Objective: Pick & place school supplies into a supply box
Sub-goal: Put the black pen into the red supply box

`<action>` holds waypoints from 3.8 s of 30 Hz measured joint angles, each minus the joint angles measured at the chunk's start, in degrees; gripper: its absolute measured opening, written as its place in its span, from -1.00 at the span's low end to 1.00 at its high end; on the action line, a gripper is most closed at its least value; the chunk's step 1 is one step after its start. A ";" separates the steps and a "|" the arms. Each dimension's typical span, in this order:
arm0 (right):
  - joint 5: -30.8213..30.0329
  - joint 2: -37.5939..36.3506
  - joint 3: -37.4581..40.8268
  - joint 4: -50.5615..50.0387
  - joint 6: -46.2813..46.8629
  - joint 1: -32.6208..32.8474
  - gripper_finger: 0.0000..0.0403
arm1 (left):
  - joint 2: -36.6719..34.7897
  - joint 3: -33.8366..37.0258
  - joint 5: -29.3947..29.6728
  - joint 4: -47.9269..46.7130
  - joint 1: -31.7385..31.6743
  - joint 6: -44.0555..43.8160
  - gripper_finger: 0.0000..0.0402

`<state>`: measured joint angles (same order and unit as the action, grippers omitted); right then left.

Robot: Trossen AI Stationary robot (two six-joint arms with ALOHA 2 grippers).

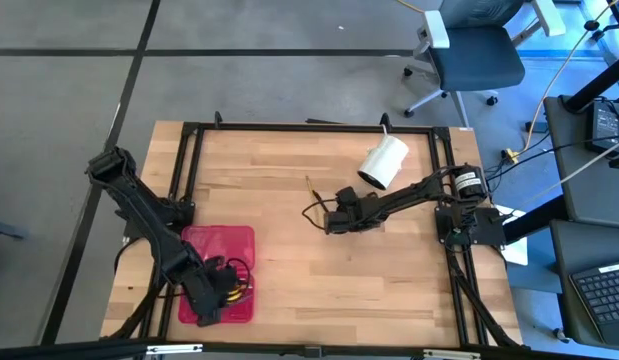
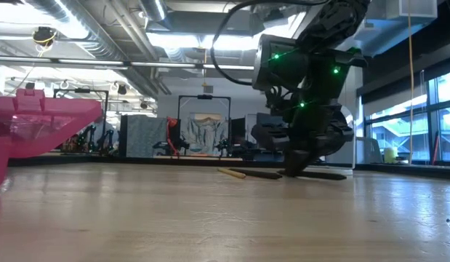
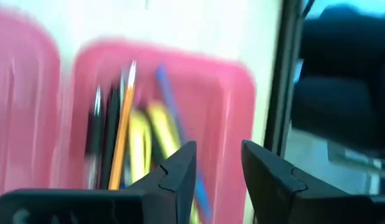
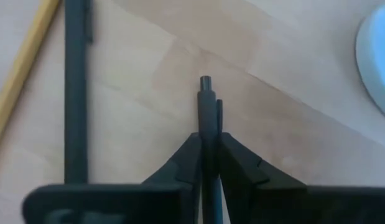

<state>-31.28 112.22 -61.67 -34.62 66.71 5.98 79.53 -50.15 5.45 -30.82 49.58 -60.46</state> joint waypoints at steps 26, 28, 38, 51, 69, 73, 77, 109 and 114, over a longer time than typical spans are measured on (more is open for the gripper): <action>-9.63 -14.61 -3.72 10.70 -19.19 13.18 -0.77 | 5.73 0.07 37.31 22.57 -4.01 26.90 -0.42; -13.24 -15.85 -3.75 19.25 -25.17 15.73 -0.77 | 8.14 0.07 35.90 28.47 -5.69 32.36 -0.42; -15.43 -15.78 -3.91 61.74 -64.06 28.23 -0.76 | 22.24 0.09 23.41 67.06 -15.33 56.74 -0.42; -10.58 -15.80 -3.89 72.90 -76.11 33.00 -0.76 | 29.53 0.07 4.48 100.55 -24.70 61.90 -0.46; -4.38 -15.80 -3.89 72.97 -75.92 29.90 -0.76 | 29.40 0.04 -0.85 106.03 -25.72 70.64 -0.49; -4.55 -15.01 -3.89 71.85 -75.34 29.90 -0.76 | 29.26 0.04 -1.12 107.44 -25.68 72.01 -0.49; -4.90 -13.93 -3.85 71.55 -74.96 29.86 -0.76 | 29.16 0.04 -1.23 108.21 -25.70 72.22 -0.49; -7.64 -20.13 -3.91 32.38 -49.59 31.95 0.19 | 20.54 0.04 12.85 70.25 -23.64 68.59 -0.89; -7.59 -20.20 -3.89 24.85 -43.39 31.95 0.20 | 12.75 0.00 12.45 46.29 -21.80 56.32 -0.89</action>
<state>-38.87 92.03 -65.56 -9.77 23.32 37.93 92.28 -50.15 17.91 15.47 27.78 -4.14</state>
